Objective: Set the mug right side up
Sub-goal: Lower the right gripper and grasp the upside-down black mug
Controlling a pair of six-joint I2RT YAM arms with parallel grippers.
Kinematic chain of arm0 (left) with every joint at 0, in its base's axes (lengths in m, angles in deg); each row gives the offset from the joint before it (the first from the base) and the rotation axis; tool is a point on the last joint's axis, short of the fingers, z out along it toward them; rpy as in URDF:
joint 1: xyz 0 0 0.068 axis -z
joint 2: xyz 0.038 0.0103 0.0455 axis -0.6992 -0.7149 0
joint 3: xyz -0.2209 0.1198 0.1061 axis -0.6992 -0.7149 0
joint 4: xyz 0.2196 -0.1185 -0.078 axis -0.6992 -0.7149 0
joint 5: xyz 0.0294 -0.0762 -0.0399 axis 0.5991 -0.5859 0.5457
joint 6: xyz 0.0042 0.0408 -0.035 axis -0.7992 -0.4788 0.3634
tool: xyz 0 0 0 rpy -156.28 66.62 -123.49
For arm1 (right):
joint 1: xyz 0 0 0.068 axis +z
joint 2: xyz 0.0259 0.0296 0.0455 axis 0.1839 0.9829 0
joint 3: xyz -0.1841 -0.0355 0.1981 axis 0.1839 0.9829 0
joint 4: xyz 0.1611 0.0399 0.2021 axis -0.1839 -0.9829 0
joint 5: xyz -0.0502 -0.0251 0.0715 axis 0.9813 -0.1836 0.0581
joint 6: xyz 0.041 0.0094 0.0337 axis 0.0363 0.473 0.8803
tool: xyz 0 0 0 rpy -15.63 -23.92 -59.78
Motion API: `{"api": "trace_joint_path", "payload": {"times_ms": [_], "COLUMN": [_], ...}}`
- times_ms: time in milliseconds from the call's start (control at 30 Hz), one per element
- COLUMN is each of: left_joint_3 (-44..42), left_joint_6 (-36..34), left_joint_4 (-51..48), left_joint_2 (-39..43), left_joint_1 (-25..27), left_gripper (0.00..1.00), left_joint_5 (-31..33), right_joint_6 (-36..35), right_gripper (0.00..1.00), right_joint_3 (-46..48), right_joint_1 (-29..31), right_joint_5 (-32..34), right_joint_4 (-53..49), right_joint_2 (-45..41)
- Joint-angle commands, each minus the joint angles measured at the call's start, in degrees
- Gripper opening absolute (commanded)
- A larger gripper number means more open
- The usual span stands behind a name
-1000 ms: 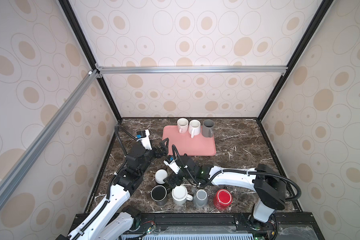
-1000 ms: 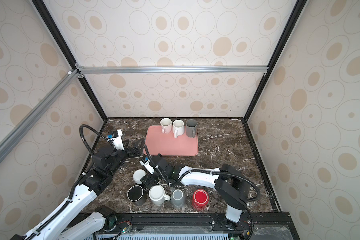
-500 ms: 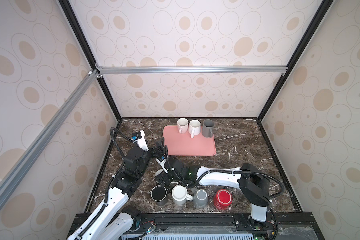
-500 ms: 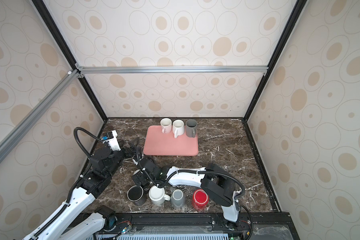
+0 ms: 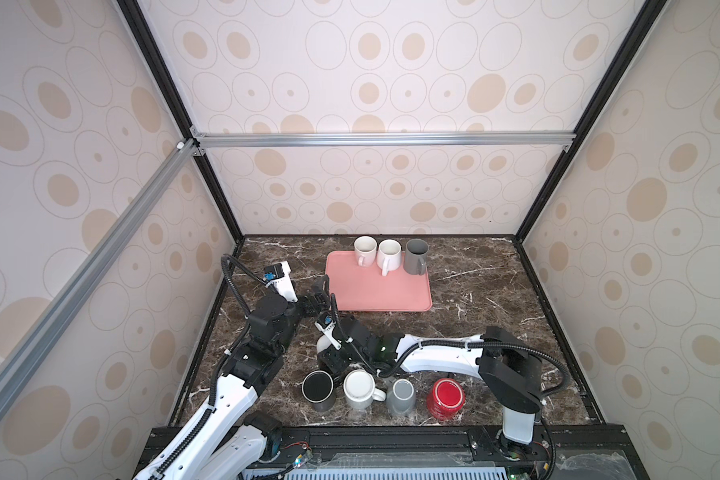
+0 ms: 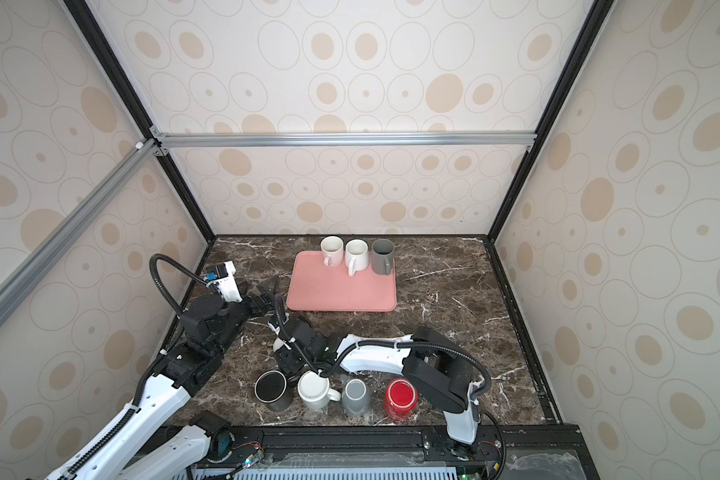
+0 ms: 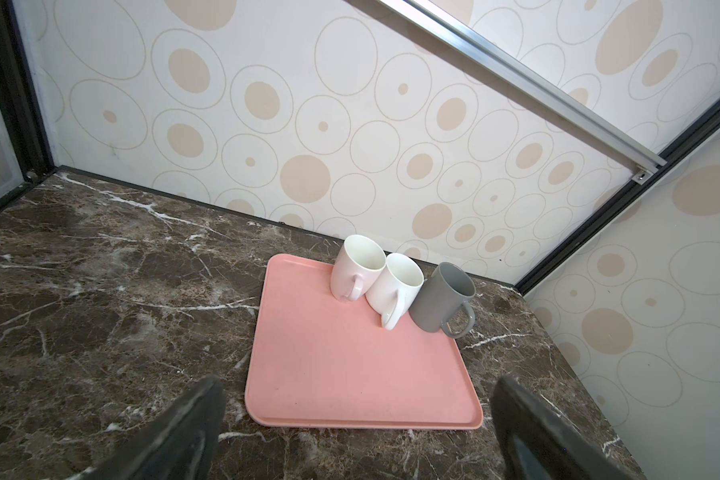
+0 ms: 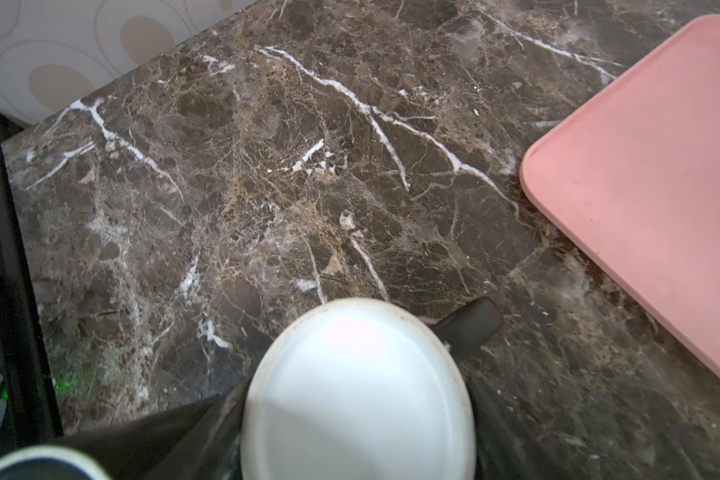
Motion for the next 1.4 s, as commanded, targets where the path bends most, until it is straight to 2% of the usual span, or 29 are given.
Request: {"api": "trace_joint_path", "payload": {"times_ms": [0, 367, 500, 667, 800, 967, 1367], "left_joint_3": [0.87, 0.41, 0.5, 0.5, 0.41, 0.29, -0.12], "left_joint_6": [0.13, -0.5, -0.33, -0.33, -0.15, -0.07, 0.56], "left_joint_4": [0.33, 0.77, 1.04, 1.26, 1.52, 1.61, 3.18], "left_joint_2": [-0.43, -0.69, -1.25, -1.54, -1.7, -2.09, -4.18], "left_joint_1": [-0.22, -0.26, -0.27, -0.28, -0.26, -0.28, -0.26], "left_gripper": [0.99, 0.99, 0.99, 0.99, 0.99, 0.99, 0.99], "left_joint_5": [-0.93, -2.39, -3.12, -3.56, -4.02, -4.61, -7.33], "right_joint_6": [-5.86, -16.11, -20.37, -17.79, -12.3, -7.97, -1.76], "right_gripper": [0.61, 0.56, 0.57, 0.76, 0.85, 0.9, 0.9], "right_joint_3": [2.79, 13.0, 15.14, 17.27, 19.23, 21.24, 26.96], "right_joint_1": [-1.25, -13.55, -14.99, -14.98, -14.91, -14.3, -14.65], "right_joint_5": [-4.39, -22.08, -25.49, -21.89, -16.63, -10.32, 2.15], "right_joint_4": [-0.44, -0.36, -1.99, -0.52, 3.03, 4.46, 2.0], "right_joint_2": [-2.81, -12.42, -14.41, -14.77, -14.73, -16.41, -21.74]}}
